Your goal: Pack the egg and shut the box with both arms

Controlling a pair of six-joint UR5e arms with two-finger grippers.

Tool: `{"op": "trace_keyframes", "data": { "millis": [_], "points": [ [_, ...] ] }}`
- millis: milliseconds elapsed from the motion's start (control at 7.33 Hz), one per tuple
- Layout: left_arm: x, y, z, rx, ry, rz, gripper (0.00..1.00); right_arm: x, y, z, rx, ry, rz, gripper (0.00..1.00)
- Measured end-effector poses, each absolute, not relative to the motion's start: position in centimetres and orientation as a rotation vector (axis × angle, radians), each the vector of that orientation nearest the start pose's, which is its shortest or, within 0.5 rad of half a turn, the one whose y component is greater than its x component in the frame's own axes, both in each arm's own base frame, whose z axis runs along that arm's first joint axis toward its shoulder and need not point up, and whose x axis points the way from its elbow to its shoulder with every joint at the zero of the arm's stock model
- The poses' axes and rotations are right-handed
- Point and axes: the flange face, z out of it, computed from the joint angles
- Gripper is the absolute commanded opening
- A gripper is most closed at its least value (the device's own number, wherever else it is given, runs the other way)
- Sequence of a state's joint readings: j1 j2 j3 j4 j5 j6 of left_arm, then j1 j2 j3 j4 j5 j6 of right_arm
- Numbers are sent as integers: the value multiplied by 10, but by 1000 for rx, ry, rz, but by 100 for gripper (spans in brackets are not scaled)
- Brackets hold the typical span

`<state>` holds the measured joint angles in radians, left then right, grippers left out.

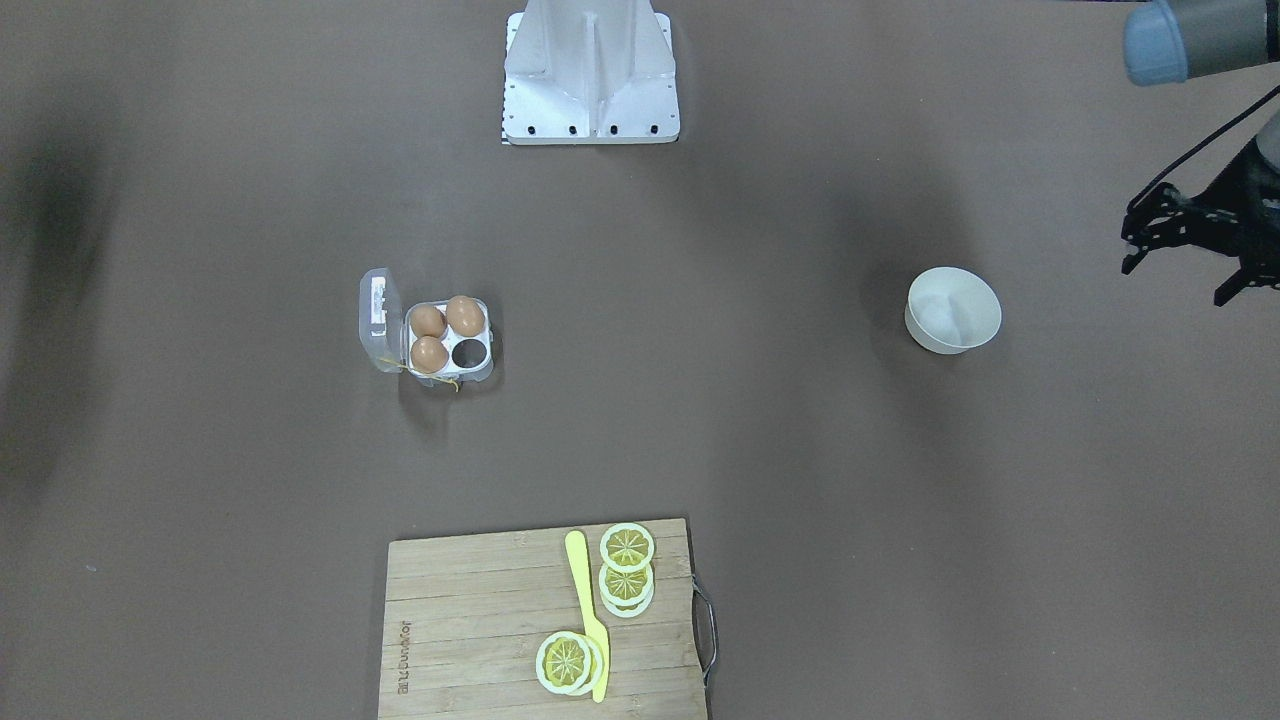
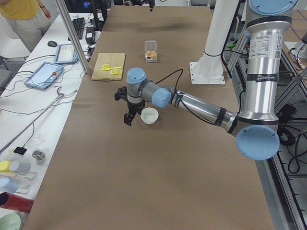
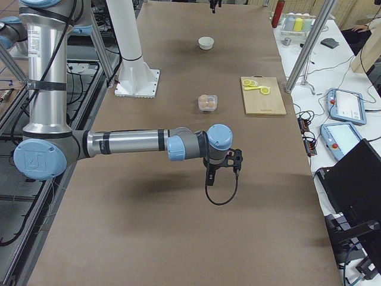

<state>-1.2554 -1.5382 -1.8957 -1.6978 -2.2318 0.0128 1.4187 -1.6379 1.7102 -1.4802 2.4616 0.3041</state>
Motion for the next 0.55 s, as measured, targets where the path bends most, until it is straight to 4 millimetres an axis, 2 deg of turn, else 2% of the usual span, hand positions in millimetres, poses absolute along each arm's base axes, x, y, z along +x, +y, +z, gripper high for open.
{"op": "trace_keyframes", "data": {
  "millis": [273, 545],
  "points": [
    [34, -470, 560, 275, 726, 446, 97, -20, -470, 605, -65, -907, 65, 100],
    [13, -457, 582, 265, 726, 428, 97, -37, -458, 611, -107, -931, 41, 100]
  ]
}}
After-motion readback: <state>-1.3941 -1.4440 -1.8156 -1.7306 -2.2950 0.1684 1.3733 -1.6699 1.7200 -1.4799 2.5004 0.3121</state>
